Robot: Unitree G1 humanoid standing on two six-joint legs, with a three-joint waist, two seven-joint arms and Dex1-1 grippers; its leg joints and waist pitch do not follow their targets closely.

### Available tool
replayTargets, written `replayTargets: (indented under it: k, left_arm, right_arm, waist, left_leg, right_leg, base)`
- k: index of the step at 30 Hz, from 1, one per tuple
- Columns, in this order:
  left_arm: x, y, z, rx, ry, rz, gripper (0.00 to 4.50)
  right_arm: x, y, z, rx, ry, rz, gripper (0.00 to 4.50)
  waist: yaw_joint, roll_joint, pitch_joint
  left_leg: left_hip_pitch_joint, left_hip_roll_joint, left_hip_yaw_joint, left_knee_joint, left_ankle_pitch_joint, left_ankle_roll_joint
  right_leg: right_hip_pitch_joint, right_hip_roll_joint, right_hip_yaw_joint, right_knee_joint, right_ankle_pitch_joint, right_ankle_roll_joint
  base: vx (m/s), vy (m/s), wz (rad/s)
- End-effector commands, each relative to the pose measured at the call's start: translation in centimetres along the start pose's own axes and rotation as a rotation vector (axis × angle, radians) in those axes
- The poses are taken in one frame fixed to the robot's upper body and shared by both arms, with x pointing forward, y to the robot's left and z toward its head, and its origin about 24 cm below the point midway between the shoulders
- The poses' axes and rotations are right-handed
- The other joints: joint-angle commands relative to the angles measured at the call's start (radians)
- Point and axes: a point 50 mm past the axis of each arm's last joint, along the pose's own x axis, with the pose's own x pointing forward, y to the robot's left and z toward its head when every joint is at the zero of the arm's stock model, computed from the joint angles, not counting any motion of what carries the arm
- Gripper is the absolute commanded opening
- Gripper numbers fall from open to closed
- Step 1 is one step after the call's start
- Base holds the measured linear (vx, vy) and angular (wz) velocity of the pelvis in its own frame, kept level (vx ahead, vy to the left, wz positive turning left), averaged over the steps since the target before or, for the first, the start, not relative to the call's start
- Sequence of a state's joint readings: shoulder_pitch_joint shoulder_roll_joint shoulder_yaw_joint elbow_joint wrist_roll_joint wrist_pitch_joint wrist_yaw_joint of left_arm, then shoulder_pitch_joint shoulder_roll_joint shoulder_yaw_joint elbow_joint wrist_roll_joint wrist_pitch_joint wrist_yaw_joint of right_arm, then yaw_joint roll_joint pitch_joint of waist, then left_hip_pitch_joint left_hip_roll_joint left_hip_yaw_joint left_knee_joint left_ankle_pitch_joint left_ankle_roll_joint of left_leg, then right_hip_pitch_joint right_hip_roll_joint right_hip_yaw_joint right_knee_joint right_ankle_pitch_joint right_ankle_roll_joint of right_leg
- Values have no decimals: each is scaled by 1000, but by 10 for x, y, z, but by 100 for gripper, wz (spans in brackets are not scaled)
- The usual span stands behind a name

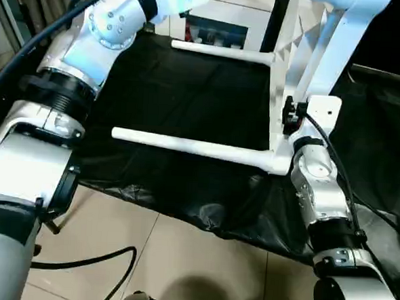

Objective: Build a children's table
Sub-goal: Flip table

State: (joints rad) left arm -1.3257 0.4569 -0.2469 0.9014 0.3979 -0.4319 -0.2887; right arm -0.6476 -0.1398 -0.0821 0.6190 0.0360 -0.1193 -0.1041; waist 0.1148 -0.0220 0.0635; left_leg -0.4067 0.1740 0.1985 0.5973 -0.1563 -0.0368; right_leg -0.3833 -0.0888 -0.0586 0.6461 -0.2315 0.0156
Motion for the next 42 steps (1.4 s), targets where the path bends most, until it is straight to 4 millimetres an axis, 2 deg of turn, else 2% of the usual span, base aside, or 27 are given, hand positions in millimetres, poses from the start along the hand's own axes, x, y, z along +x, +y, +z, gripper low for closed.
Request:
replayTargets:
  k: [1, 7, 11, 12, 13, 14, 15, 16, 17, 18, 19, 20, 21, 22, 24, 25, 26, 27, 28, 30, 31, 32, 33, 34, 36, 41, 42]
  left_arm:
    - [5, 1, 7, -8, -30, -9, 278]
    - [4, -1, 10, -99, -69, -7, 254]
    - [-2, 6, 12, -247, -117, 59, 247]
    - [-6, 8, 9, -314, -127, 92, 247]
    - [-8, 10, 8, -356, -133, 113, 246]
    - [-11, 11, 5, -386, -132, 133, 246]
    - [-15, 12, 2, -433, -129, 162, 246]
    - [-19, 12, -3, -496, -122, 200, 246]
    - [-26, 9, -10, -532, -99, 215, 246]
    - [-31, 6, -15, -553, -84, 220, 246]
    - [-33, 4, -17, -566, -78, 225, 246]
    - [-38, 1, -21, -592, -65, 234, 246]
    - [-48, -5, -28, -662, -40, 267, 246]
    - [-57, -10, -33, -735, -23, 302, 246]
    - [-62, -13, -36, -780, -16, 322, 245]
    - [-66, -17, -38, -788, 2, 321, 245]
    - [-66, -17, -38, -788, 2, 321, 245]
    - [-70, -22, -40, -803, 17, 316, 245]
    - [-74, -28, -41, -815, 32, 305, 245]
    - [-80, -34, -41, -815, 47, 281, 243]
    - [-80, -33, -40, -805, 45, 268, 239]
    - [-80, -33, -40, -805, 45, 268, 239]
    - [-81, -32, -39, -805, 47, 261, 237]
    - [-81, -31, -38, -810, 50, 251, 236]
    - [-81, -30, -39, -804, 56, 238, 233]
    - [-79, -28, -41, -789, 65, 214, 224]
    - [-78, -28, -42, -783, 68, 210, 222]
  right_arm:
    - [4, 3, 11, -38, -59, 28, 198]
    - [9, -8, 26, -102, -120, 37, 197]
    - [18, -30, 61, -151, -216, 49, 197]
    - [21, -37, 73, -171, -245, 68, 197]
    - [22, -40, 80, -182, -263, 81, 197]
    - [23, -44, 87, -198, -277, 90, 196]
    - [24, -48, 94, -220, -291, 100, 196]
    - [25, -53, 103, -243, -305, 115, 196]
    - [27, -59, 115, -273, -325, 126, 196]
    - [27, -64, 123, -291, -337, 133, 196]
    - [27, -65, 127, -297, -342, 137, 196]
    - [28, -69, 135, -308, -353, 147, 196]
    - [28, -76, 151, -340, -376, 164, 195]
    - [28, -81, 165, -367, -391, 181, 195]
    - [27, -84, 172, -381, -397, 192, 194]
    - [27, -85, 178, -376, -402, 215, 194]
    - [27, -85, 178, -376, -402, 215, 194]
    - [27, -84, 182, -378, -387, 265, 246]
    - [26, -82, 184, -401, -356, 320, 246]
    - [24, -76, 184, -447, -295, 424, 266]
    - [22, -73, 184, -450, -282, 462, 278]
    - [22, -73, 184, -450, -282, 462, 288]
    - [21, -71, 183, -439, -275, 492, 294]
    - [19, -68, 183, -440, -268, 520, 299]
    - [17, -66, 183, -441, -263, 555, 317]
    - [6, -63, 182, -431, -271, 655, 351]
    - [4, -63, 182, -429, -274, 670, 360]
  waist:
    - [9, 16, -83]
    - [16, 16, -82]
    - [27, 13, -85]
    - [30, 10, -86]
    - [34, 9, -97]
    - [33, 5, -98]
    - [38, 10, -100]
    - [38, 10, -100]
    - [39, 3, -99]
    - [39, 4, -99]
    - [42, 9, -96]
    - [39, 1, -95]
    - [39, -2, -91]
    - [38, -10, -88]
    - [38, 0, -83]
    - [34, -8, -80]
    - [34, -6, -76]
    - [36, -2, -75]
    - [32, -5, -70]
    - [27, -4, -66]
    - [27, -10, -63]
    - [28, -7, -59]
    - [25, -6, -54]
    - [21, -8, -53]
    - [20, -15, -58]
    - [21, -7, -60]
    - [21, -10, -59]
  left_leg:
    - [39, 54, -33, -63, -176, -8]
    - [38, 53, -32, -61, -169, 1]
    - [33, 51, -27, -52, -112, 38]
    - [29, 49, -25, -47, -83, 59]
    - [22, 42, -22, -33, -15, 95]
    - [17, 38, -20, -29, 20, 119]
    - [6, 30, -17, -17, 71, 165]
    - [6, 30, -17, -17, 71, 165]
    - [1, 28, -14, -11, 76, 186]
    - [-2, 29, -15, -10, 76, 188]
    - [-1, 32, -15, -10, 65, 193]
    - [1, 34, -13, -11, 52, 193]
    - [4, 40, -14, -15, 25, 187]
    - [2, 43, -14, -17, 6, 181]
    - [5, 49, -16, -20, -27, 166]
    - [11, 51, -13, -23, -55, 150]
    - [11, 51, -15, -25, -76, 141]
    - [15, 53, -16, -28, -99, 128]
    - [23, 61, -19, -36, -160, 90]
    - [29, 64, -24, -48, -226, 46]
    - [35, 65, -25, -55, -268, 21]
    - [44, 65, -24, -57, -310, 4]
    - [55, 63, -26, -60, -394, -36]
    - [62, 63, -34, -66, -467, -72]
    - [59, 63, -39, -74, -467, -88]
    - [60, 63, -39, -80, -445, -89]
    - [62, 63, -38, -79, -454, -89]
  right_leg:
    - [40, -68, 41, -59, 129, -249]
    - [43, -70, 42, -59, 130, -258]
    - [47, -71, 41, -50, 181, -277]
    - [52, -68, 39, -45, 207, -293]
    - [53, -63, 38, -32, 284, -301]
    - [52, -60, 38, -28, 328, -301]
    - [46, -56, 37, -19, 392, -291]
    - [46, -56, 37, -19, 392, -291]
    - [43, -52, 35, -18, 390, -287]
    - [44, -53, 34, -14, 385, -285]
    - [37, -53, 32, -18, 343, -278]
    - [35, -52, 33, -20, 317, -277]
    - [33, -55, 31, -25, 242, -280]
    - [35, -58, 31, -27, 176, -279]
    - [27, -62, 33, -39, 71, -270]
    - [21, -58, 34, -43, 21, -263]
    - [20, -60, 35, -47, -13, -258]
    - [17, -61, 36, -53, -52, -249]
    - [15, -64, 38, -61, -119, -230]
    - [15, -63, 37, -68, -174, -209]
    - [11, -64, 39, -72, -212, -194]
    - [3, -66, 42, -81, -256, -184]
    - [-4, -70, 45, -92, -337, -168]
    - [-2, -74, 44, -98, -400, -149]
    - [6, -76, 43, -98, -371, -130]
    - [8, -76, 45, -97, -292, -135]
    - [6, -75, 45, -98, -295, -136]
  base:
    - [0, 0, 0]
    - [0, 0, 0]
    - [0, 0, 0]
    - [0, 0, 0]
    - [0, 0, 0]
    - [0, 0, 0]
    - [0, 0, 0]
    - [0, 0, 0]
    - [0, 0, 0]
    - [0, 0, 0]
    - [0, 0, 0]
    - [0, 0, 0]
    - [0, 0, 0]
    - [0, 0, 0]
    - [0, 0, 0]
    - [0, 0, 0]
    - [0, 0, 0]
    - [0, 0, 0]
    - [0, 0, 0]
    - [0, 0, 0]
    - [0, 0, 0]
    - [0, 0, 0]
    - [0, 0, 0]
    - [0, 0, 0]
    - [-27, 9, 0]
    - [0, 0, 0]
    - [0, 0, 0]
